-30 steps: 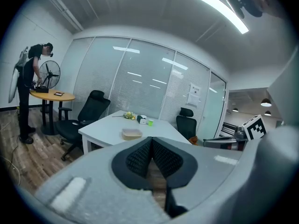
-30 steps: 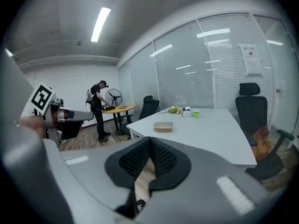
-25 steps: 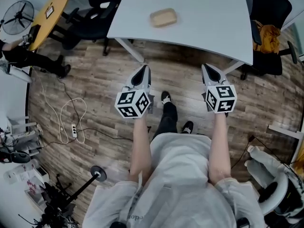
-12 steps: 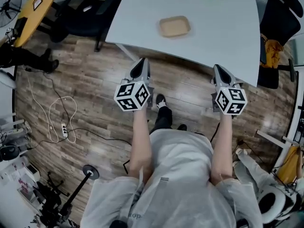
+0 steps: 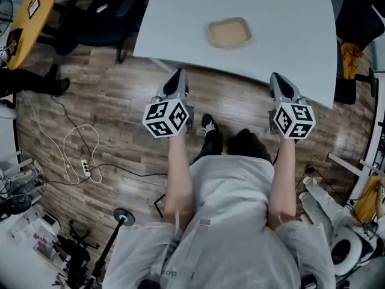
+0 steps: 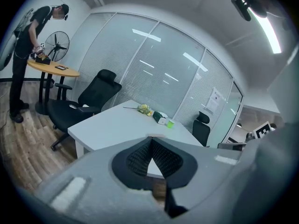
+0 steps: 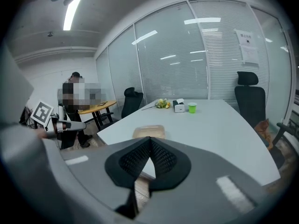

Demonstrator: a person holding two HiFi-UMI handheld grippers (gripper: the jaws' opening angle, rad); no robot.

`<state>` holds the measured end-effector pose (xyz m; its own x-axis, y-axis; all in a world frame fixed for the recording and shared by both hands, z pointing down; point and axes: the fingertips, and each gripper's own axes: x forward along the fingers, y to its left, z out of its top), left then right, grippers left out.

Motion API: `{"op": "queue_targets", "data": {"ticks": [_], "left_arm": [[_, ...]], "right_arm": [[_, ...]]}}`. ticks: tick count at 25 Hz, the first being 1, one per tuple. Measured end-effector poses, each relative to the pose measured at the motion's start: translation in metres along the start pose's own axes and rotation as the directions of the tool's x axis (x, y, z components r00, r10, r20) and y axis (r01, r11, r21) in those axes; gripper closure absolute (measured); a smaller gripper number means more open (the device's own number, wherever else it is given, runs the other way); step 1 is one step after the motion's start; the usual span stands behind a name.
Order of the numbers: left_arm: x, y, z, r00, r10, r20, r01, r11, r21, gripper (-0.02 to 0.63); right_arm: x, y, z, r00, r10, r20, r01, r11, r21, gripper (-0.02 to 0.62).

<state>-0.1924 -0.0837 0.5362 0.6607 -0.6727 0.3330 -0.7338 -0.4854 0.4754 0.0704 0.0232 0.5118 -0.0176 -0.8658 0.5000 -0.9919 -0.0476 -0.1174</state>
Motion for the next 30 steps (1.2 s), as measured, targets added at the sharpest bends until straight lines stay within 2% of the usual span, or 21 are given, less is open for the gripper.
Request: {"op": "queue_targets", "data": {"ticks": [9,13,20,30], "left_arm": [[0.017,0.011,0.003,0.999,0.002,-0.045,-0.001,1.0,0.023,0.609],[0.032,0.015,0.009,0.999,0.015,-0.049,-0.014,1.0,0.027,0.608],[0.079,0.005,0.031,0.997,0.024,-0.074,-0.016,0.995,0.097,0.607],[0.152,-0.002,0.001,0.983,0.088,-0.163,-0.072,0.992,0.102,0.606]], "right_arm": [[0.028,-0.006,0.009,1.0,0.001,0.001,-0.002,0.999,0.034,0.592],[0.051,-0.007,0.019,1.0,0.027,-0.014,-0.026,1.0,0.015,0.592],[0.099,-0.018,0.036,0.995,0.085,-0.044,-0.084,0.996,0.024,0.592],[0.169,-0.054,0.019,0.972,0.171,-0.159,-0.163,0.985,0.062,0.592]]}}
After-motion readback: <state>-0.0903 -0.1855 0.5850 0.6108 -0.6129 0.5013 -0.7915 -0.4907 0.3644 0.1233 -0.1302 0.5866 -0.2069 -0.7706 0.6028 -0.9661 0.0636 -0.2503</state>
